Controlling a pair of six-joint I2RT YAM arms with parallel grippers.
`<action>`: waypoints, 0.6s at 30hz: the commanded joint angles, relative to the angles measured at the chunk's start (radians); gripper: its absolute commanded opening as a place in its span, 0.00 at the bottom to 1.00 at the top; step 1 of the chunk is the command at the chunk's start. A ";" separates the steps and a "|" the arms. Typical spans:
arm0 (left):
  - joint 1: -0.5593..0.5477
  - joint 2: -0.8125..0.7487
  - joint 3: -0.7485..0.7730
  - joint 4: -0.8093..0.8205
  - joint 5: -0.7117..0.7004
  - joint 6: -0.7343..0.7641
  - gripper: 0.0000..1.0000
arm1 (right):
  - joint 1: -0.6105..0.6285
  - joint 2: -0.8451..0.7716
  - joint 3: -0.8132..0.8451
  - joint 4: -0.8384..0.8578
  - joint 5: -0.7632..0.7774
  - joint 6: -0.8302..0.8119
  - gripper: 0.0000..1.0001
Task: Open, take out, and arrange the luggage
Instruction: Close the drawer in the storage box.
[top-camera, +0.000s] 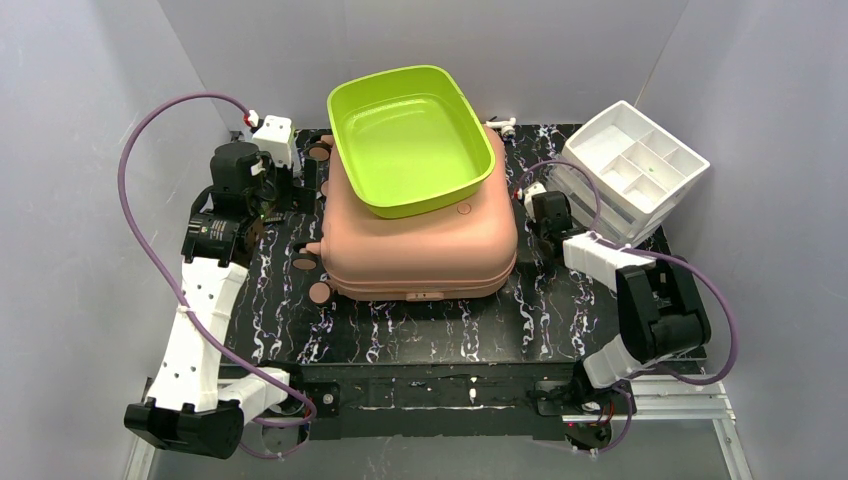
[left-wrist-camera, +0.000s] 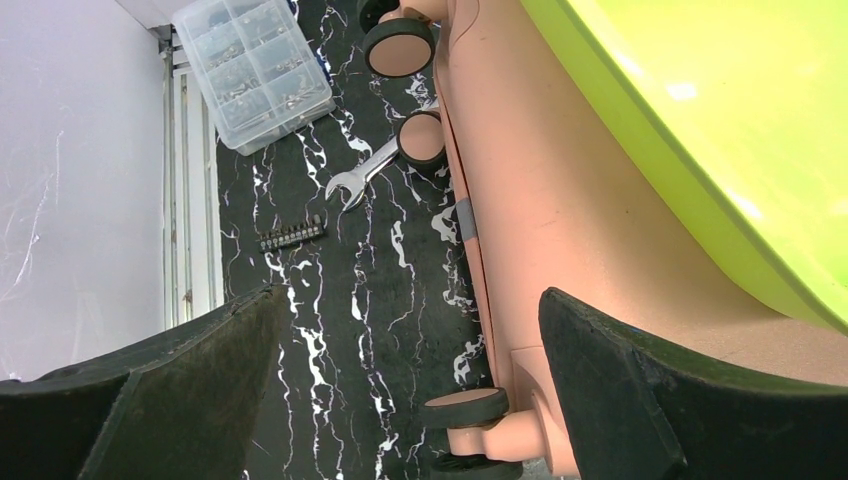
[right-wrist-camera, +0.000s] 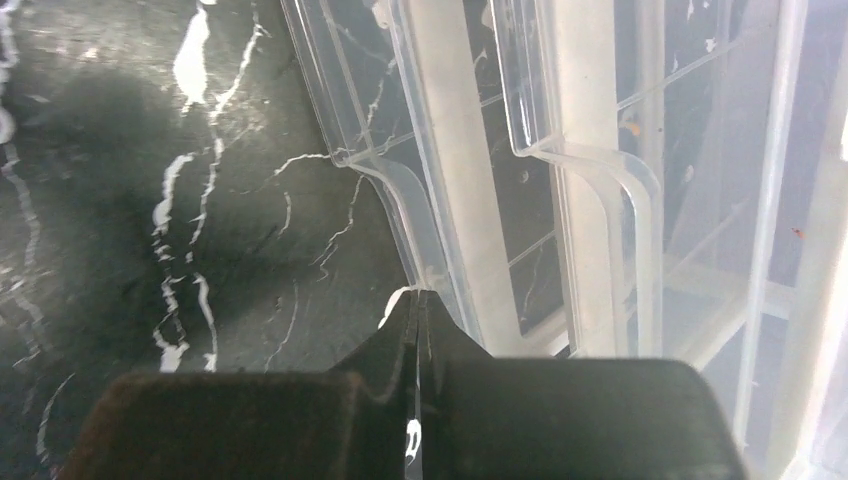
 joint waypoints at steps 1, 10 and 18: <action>0.009 -0.003 0.002 0.000 0.015 -0.010 0.98 | -0.004 0.054 -0.007 0.146 0.151 -0.037 0.03; 0.014 0.005 0.001 0.000 0.025 -0.016 0.98 | -0.001 0.056 0.020 0.197 0.204 -0.039 0.04; 0.019 0.009 0.009 -0.006 0.029 -0.019 0.98 | -0.004 -0.109 0.194 -0.173 -0.223 -0.012 0.34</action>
